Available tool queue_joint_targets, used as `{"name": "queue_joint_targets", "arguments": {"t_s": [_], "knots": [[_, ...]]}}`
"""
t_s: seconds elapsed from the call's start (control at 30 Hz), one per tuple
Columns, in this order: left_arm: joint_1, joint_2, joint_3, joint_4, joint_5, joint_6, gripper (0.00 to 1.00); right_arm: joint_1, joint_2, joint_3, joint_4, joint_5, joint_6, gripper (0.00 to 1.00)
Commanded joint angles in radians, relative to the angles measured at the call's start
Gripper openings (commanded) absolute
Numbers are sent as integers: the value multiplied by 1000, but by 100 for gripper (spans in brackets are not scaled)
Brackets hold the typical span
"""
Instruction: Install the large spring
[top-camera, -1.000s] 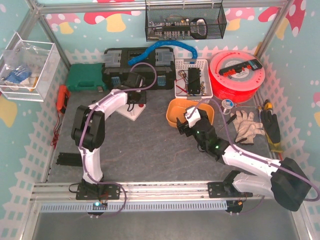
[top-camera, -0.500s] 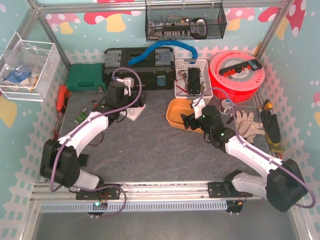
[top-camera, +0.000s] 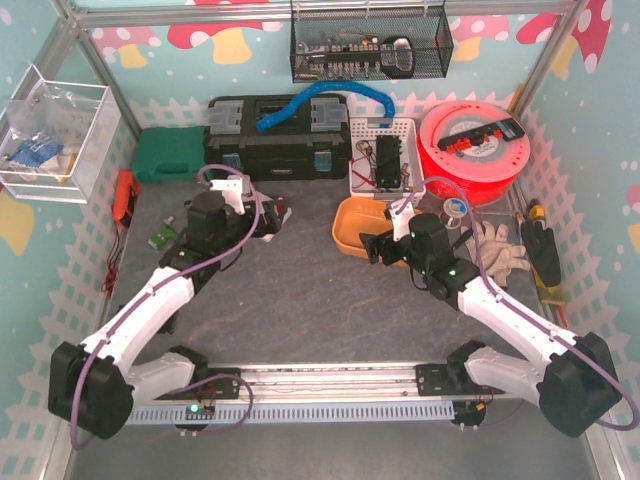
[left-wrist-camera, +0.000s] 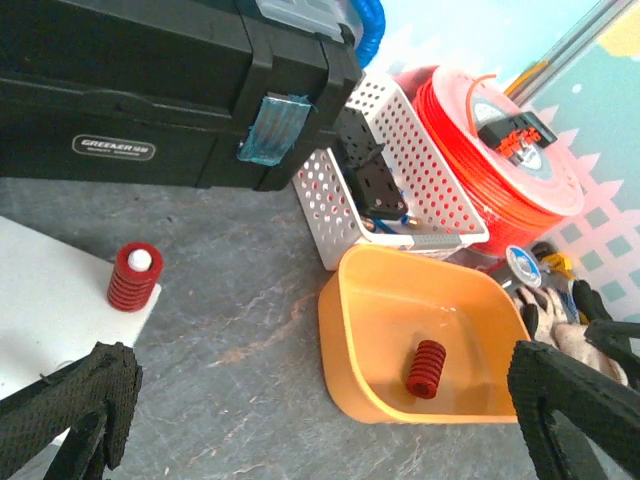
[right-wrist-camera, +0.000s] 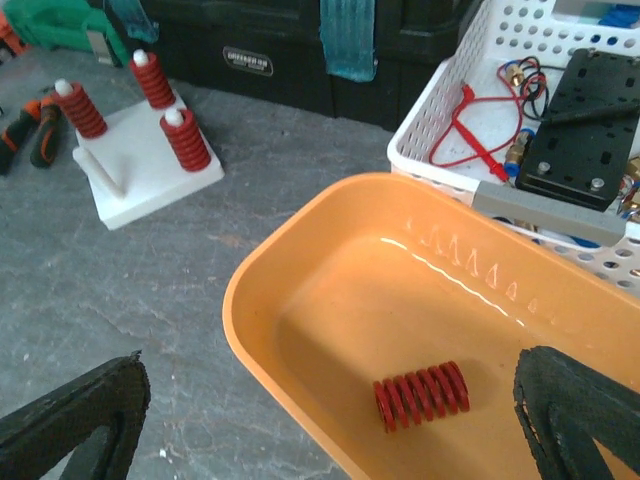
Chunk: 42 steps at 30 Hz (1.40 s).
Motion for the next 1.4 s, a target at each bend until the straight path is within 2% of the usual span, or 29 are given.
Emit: {"name": "queue_joint_targets", "arguments": {"t_s": [0.0, 0.2, 0.4, 0.47, 0.57, 0.67, 0.73, 0.83, 0.93, 1.03, 1.07, 1.17, 1.27, 1.37], "knots": [[11, -61, -43, 13, -4, -47, 99, -11, -12, 16, -82, -21, -87, 99], [-17, -77, -37, 24, 158, -130, 98, -91, 52, 89, -150, -112, -163, 98], [-121, -27, -55, 35, 117, -90, 97, -158, 183, 126, -111, -139, -116, 93], [-127, 9, -51, 66, 114, -85, 93, -158, 231, 144, -98, -177, -113, 91], [-136, 71, -55, 140, 110, -87, 85, -165, 307, 195, -109, -139, -136, 87], [-172, 123, -113, 267, 103, -136, 76, -169, 393, 264, -200, -99, -168, 80], [-209, 166, -145, 316, 107, -186, 71, -169, 433, 279, -255, -129, -179, 75], [-257, 207, -142, 306, 128, -233, 67, -169, 448, 281, -314, -176, -174, 71], [-273, 227, -85, 202, 142, -282, 66, -169, 446, 302, -337, -216, -137, 71], [-278, 221, -23, 68, 133, -326, 65, -171, 479, 372, -434, -111, 0, 69], [-278, 214, -6, 37, 128, -330, 68, -171, 493, 398, -464, -90, 68, 69], [-278, 203, 35, -26, 127, -293, 69, -170, 520, 468, -550, -94, 300, 67], [-278, 212, 46, -71, 129, -252, 69, -163, 507, 446, -548, -124, 526, 64], [-279, 198, 23, -94, 126, -242, 71, -154, 492, 408, -538, -115, 683, 64]]}}
